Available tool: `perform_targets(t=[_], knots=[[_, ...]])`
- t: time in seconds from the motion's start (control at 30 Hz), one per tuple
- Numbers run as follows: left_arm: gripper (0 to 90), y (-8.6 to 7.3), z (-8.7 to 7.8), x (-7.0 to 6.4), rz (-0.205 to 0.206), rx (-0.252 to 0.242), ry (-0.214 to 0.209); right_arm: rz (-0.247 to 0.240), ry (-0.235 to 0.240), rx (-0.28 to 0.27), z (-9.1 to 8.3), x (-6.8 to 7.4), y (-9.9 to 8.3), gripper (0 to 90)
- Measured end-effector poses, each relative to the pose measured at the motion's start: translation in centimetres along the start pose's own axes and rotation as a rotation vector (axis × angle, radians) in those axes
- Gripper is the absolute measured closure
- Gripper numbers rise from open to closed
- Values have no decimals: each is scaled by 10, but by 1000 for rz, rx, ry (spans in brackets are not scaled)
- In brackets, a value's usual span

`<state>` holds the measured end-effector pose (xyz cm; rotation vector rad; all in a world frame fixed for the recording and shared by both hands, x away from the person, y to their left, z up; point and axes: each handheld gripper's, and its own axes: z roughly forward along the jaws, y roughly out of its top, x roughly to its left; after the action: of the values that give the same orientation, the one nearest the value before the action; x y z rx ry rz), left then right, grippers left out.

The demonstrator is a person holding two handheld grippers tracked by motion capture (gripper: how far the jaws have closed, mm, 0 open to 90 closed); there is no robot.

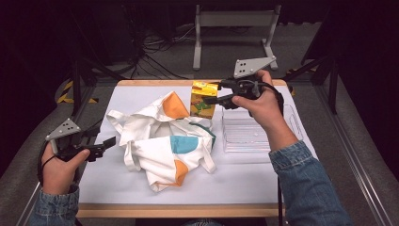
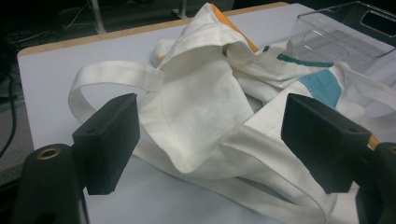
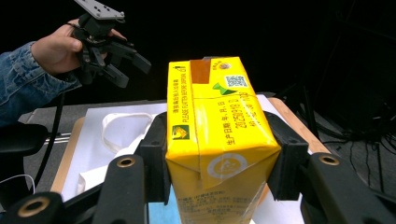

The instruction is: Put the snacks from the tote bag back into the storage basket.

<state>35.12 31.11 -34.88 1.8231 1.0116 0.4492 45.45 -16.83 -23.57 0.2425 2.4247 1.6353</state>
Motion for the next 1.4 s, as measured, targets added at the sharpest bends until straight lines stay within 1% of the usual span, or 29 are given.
perform_targets(t=[0.2, 0.37, 0.5, 0.57, 0.6, 0.77, 0.8, 0.97, 1.13, 1.33, 1.4], knots=[[205, -1, -1, 0, -5, 4, 2, 13, -9, -4, -19, -5, -5, 512], [205, -2, -3, -1, -4, 6, 9, 22, -21, 14, -33, -9, -10, 512], [204, -3, -5, -1, -7, 6, 17, 21, -32, 29, -40, -11, -13, 512], [204, -4, -7, 0, -6, 3, 19, 25, -39, 37, -45, -13, -17, 512], [202, -5, -7, 0, -9, 2, 21, 34, -40, 39, -49, -15, -21, 512], [201, -6, -11, -1, -13, 1, 27, 51, -58, 48, -60, -20, -30, 512], [202, -6, -11, -1, -13, 1, 27, 51, -58, 48, -60, -20, -30, 512], [201, -9, -15, 0, -21, 0, 39, 70, -80, 56, -74, -26, -41, 512], [200, -12, -19, -1, -25, 2, 49, 76, -91, 58, -84, -31, -52, 512], [199, -14, -23, -2, -37, 2, 58, 82, -78, 53, -89, -35, -64, 512], [199, -15, -23, -2, -37, 1, 59, 75, -67, 54, -89, -36, -69, 512]])
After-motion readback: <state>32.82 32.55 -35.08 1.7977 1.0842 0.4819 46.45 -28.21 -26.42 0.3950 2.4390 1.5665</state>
